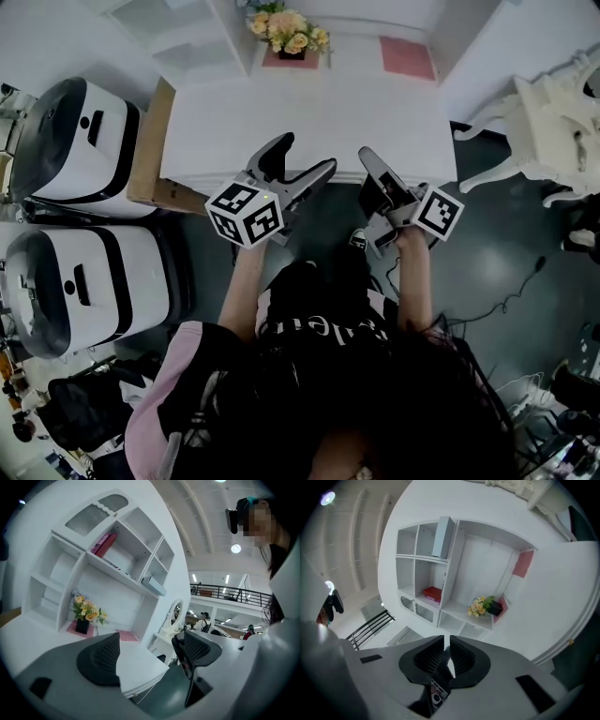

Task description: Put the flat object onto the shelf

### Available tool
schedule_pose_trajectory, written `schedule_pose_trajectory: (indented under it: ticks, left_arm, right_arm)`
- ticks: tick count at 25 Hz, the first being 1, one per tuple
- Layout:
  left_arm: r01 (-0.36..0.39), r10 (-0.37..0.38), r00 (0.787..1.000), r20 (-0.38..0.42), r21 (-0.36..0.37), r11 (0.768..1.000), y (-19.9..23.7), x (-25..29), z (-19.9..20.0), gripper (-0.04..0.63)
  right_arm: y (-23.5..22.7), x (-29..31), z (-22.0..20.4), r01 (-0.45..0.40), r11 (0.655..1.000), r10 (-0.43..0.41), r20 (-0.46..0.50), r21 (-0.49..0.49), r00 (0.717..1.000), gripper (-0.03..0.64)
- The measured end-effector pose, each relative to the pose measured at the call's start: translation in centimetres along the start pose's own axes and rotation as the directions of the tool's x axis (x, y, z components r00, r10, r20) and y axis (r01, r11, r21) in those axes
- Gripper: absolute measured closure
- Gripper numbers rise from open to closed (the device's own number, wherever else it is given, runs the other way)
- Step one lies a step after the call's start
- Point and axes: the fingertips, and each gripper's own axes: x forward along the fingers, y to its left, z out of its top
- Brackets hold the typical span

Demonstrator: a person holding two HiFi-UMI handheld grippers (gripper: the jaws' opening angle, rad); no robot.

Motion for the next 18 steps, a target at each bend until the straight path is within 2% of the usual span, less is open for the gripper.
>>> schedule_pose_trajectory:
  ticks: [6,11,18]
  left_arm:
    - [0.032,-0.032,0.999,-0.013,-0.021,0.999,0.1,-7.2,-1.9,0.152]
    - [0.068,-0.069,0.997,-0.026,-0.038,0.997,-0.8,-10.8,-3.4,0.157]
    - [0.109,-0.109,0.994,0.007,-0.067,0.992,-3.1,-12.7,-4.2,0.341]
  right_arm:
    - [2.4,-0.4,-7.8,0.027,1.0,-0.027,0.006,0.009,1.0,0.549]
    - [3.9,-1.4,-11.9,0.054,0.998,-0.054,0.004,0.023,0.999,0.549]
    - [5.0,-3.3,-13.9,0.073,0.997,-0.073,-0.02,0.016,0.997,0.551]
